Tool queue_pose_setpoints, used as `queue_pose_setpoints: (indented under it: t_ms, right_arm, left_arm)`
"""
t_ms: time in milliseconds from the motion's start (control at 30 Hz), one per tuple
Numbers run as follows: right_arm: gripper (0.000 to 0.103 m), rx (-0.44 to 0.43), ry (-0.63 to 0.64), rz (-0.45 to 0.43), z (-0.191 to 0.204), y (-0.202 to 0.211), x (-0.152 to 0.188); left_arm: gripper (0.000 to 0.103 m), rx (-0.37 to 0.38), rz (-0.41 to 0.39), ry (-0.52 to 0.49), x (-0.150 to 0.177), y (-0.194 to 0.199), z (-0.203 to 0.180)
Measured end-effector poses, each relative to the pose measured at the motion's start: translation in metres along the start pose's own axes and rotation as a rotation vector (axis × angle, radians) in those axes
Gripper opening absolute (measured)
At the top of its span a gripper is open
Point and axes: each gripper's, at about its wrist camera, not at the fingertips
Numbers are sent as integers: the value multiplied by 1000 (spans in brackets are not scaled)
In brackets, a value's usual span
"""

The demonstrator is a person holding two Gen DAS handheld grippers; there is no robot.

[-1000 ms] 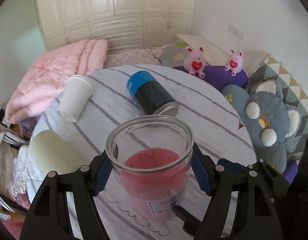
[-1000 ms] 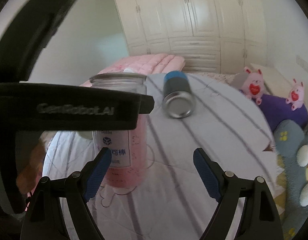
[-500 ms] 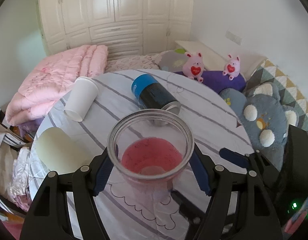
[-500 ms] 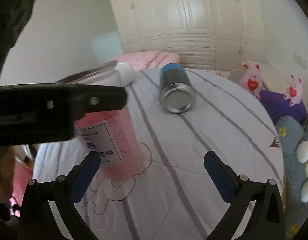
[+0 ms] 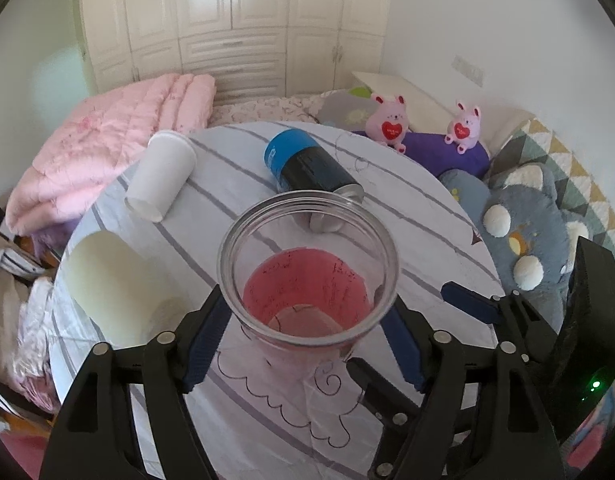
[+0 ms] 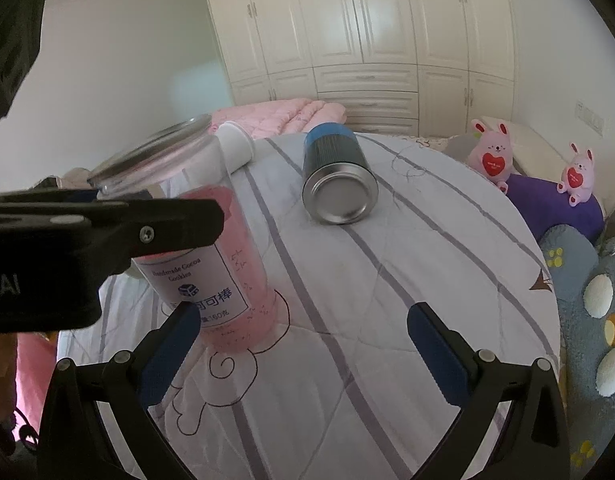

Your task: Flip cup upright

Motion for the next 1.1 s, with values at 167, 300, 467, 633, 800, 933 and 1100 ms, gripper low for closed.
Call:
queue_pose_setpoints:
  t_ms: [167, 300, 467, 633, 800, 933, 1100]
  right_arm:
    - [103, 7, -1, 4, 0, 8, 0]
    - [103, -3, -31, 9, -3, 17, 0]
    - [103, 0, -39, -2, -2, 34, -2]
    - [103, 7, -55, -8, -2, 50, -4]
    - [103, 56, -69, -40, -2, 68, -9]
    - [103, 110, -66, -69, 1, 84, -11]
    - [103, 139, -82, -94, 3, 102, -12]
  left_arm:
    - [90, 10, -2, 34, 6, 7, 1]
    - [92, 28, -29, 64, 10, 19, 4]
    - [94, 18, -54, 49, 17, 35, 3]
    - [97, 34, -104, 52, 26, 59, 8]
    - [99, 9, -145, 48, 37, 77, 13]
    - [102, -31, -180, 25, 46, 91, 11]
    - [102, -22, -208, 3, 56, 108, 7]
Point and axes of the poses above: each gripper's, at about its wrist camera, not at the fingertips, and y roughly against the way its jaws point, z to its left, x to its underside, and after that the axes turned 12 degrees about x, right-handed
